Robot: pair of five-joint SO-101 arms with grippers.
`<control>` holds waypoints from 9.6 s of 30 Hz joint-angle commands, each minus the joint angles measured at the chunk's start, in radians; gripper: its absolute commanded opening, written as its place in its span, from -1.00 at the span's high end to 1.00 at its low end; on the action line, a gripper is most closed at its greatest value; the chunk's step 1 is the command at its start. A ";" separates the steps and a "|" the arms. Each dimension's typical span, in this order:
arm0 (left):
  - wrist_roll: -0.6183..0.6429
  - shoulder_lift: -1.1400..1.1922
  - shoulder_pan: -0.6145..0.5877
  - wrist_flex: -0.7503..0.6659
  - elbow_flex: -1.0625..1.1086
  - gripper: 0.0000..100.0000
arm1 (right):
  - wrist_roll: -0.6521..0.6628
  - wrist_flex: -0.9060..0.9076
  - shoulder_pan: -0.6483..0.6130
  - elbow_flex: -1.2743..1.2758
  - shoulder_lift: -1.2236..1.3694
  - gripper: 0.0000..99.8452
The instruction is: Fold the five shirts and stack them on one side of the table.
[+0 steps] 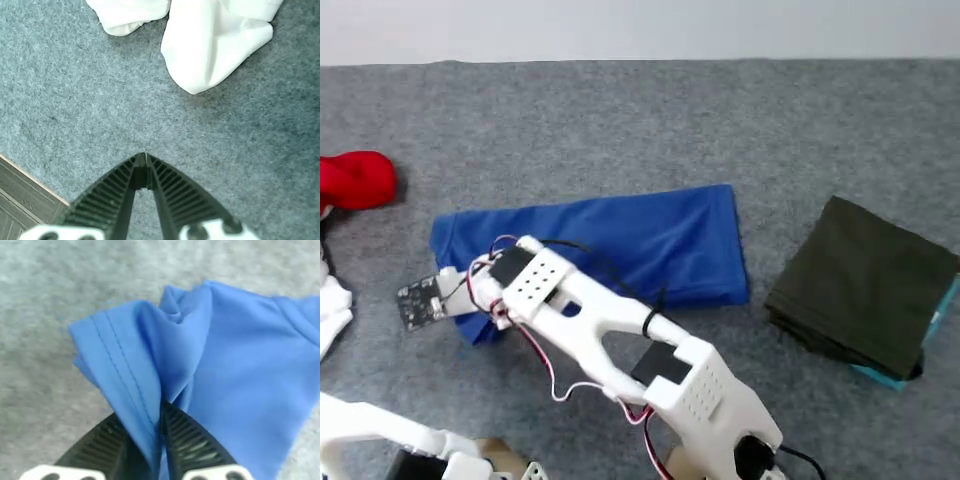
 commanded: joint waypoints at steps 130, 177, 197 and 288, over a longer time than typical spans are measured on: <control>-0.058 -0.037 0.058 -0.011 -0.008 0.99 | -0.497 0.733 0.101 -1.237 0.526 0.98; -0.057 -0.038 0.057 0.035 -0.007 0.99 | -0.413 0.492 0.025 -1.250 0.651 0.98; -0.057 -0.038 0.058 0.034 -0.008 0.99 | -0.445 0.599 0.076 -1.286 0.541 0.98; -0.017 -0.037 0.014 0.272 -0.139 0.99 | -0.744 0.730 1.067 -0.608 0.196 0.98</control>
